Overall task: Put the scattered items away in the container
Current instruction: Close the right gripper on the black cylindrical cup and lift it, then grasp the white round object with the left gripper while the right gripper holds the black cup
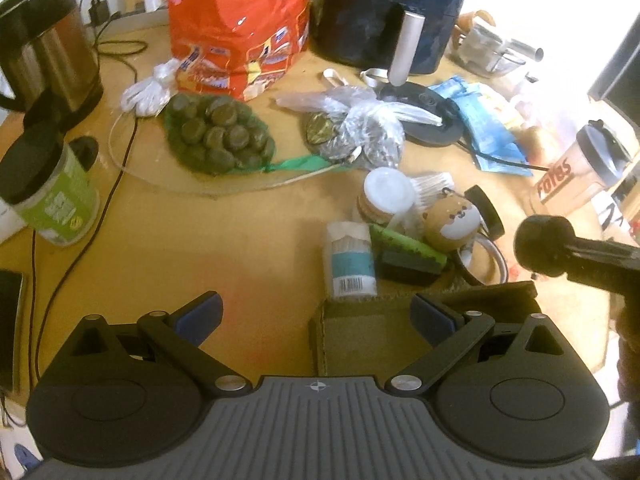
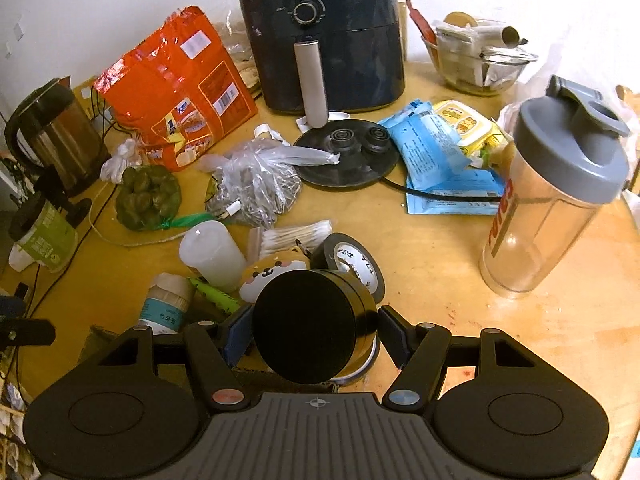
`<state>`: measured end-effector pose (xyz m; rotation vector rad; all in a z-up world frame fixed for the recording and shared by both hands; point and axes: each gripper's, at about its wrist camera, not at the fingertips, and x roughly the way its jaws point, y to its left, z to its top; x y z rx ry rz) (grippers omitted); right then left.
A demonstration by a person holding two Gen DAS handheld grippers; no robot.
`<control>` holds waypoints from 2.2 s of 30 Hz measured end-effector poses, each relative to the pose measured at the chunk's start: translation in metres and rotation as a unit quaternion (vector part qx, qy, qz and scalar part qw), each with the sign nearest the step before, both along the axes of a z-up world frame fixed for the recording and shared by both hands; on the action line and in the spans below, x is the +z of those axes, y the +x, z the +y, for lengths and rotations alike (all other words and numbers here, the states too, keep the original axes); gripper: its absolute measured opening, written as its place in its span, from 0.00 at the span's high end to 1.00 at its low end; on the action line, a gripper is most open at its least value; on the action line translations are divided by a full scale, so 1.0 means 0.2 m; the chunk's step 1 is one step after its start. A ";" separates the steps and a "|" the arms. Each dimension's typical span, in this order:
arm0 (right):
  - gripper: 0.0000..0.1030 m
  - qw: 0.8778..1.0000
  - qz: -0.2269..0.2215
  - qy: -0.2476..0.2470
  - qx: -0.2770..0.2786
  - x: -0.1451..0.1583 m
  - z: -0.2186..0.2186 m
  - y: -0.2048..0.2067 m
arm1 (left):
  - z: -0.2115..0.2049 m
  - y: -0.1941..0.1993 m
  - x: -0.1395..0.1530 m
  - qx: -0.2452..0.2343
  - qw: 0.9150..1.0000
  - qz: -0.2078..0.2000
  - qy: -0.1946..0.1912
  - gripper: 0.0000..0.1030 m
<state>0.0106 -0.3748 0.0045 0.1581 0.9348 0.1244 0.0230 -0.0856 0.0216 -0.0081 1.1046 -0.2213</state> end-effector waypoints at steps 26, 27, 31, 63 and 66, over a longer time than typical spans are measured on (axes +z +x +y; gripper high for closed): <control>0.33 0.998 -0.006 0.016 -0.055 0.05 -0.05 -0.28 | -0.30 0.31 -0.11 -0.158 0.987 -0.032 -0.005 0.02; 0.33 0.998 -0.007 0.017 -0.058 0.06 -0.05 -0.29 | -0.31 0.33 -0.12 -0.162 0.986 -0.032 -0.005 0.02; 0.33 0.997 -0.008 0.018 -0.069 0.07 -0.05 -0.32 | -0.34 0.37 -0.14 -0.178 0.983 -0.039 0.000 0.12; 0.33 0.989 -0.005 0.005 -0.149 0.09 -0.05 -0.52 | -0.51 0.54 -0.42 -0.238 0.970 -0.021 0.048 0.48; 0.33 0.989 -0.006 0.005 -0.147 0.09 -0.05 -0.53 | -0.51 0.53 -0.41 -0.238 0.970 -0.026 0.052 0.48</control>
